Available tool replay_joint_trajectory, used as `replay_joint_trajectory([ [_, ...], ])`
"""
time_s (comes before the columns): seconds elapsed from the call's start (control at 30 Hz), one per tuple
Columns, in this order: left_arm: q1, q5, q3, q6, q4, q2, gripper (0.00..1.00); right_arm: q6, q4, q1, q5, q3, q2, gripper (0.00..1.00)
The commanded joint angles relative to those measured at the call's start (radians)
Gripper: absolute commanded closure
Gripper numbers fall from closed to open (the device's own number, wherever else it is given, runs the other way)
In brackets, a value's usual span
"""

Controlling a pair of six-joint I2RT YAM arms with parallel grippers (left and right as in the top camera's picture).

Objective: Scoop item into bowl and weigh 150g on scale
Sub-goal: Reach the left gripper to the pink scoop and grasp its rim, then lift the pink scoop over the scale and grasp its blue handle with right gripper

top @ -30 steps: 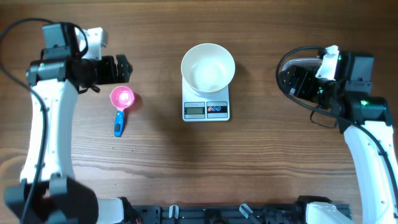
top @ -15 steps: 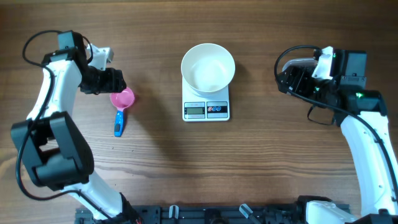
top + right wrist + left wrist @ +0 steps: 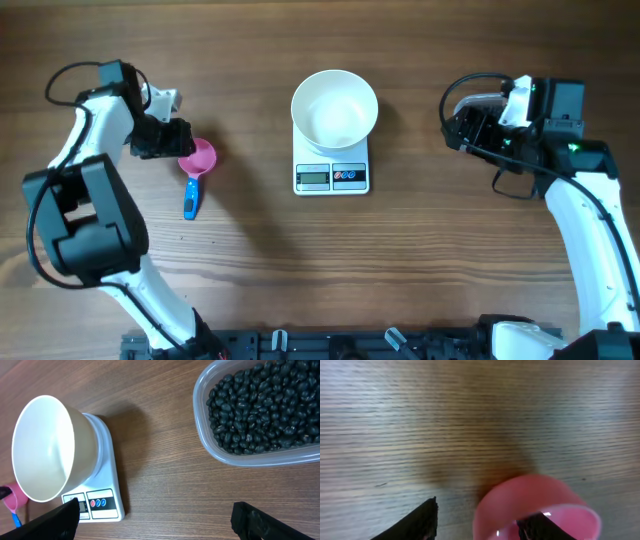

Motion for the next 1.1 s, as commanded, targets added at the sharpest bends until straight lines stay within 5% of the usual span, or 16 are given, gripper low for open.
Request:
replay_joint_trajectory([
  [0.0,0.002,0.028,0.008,0.009,0.003,0.041,0.49,0.005,0.002,0.005,-0.013,0.013,0.010,0.00],
  [0.37,-0.007,0.031,0.006,0.009,0.014,0.046,0.75,0.008,0.002,0.005,-0.013,0.013,0.049,0.00],
  [0.47,-0.011,0.031,0.006,0.000,0.018,0.046,0.96,0.007,0.002,0.005,-0.013,0.013,0.049,0.00],
  [0.7,-0.011,0.040,0.032,-0.121,0.017,0.029,0.96,0.004,0.001,0.005,-0.030,0.013,0.049,0.00],
  [0.87,-0.012,0.074,0.169,-0.335,-0.066,-0.061,0.96,-0.127,0.018,0.005,-0.222,0.013,0.049,0.00],
  [1.07,-0.017,0.180,0.220,-0.858,-0.066,-0.241,0.96,-0.081,0.139,0.050,-0.437,0.014,0.049,0.02],
])
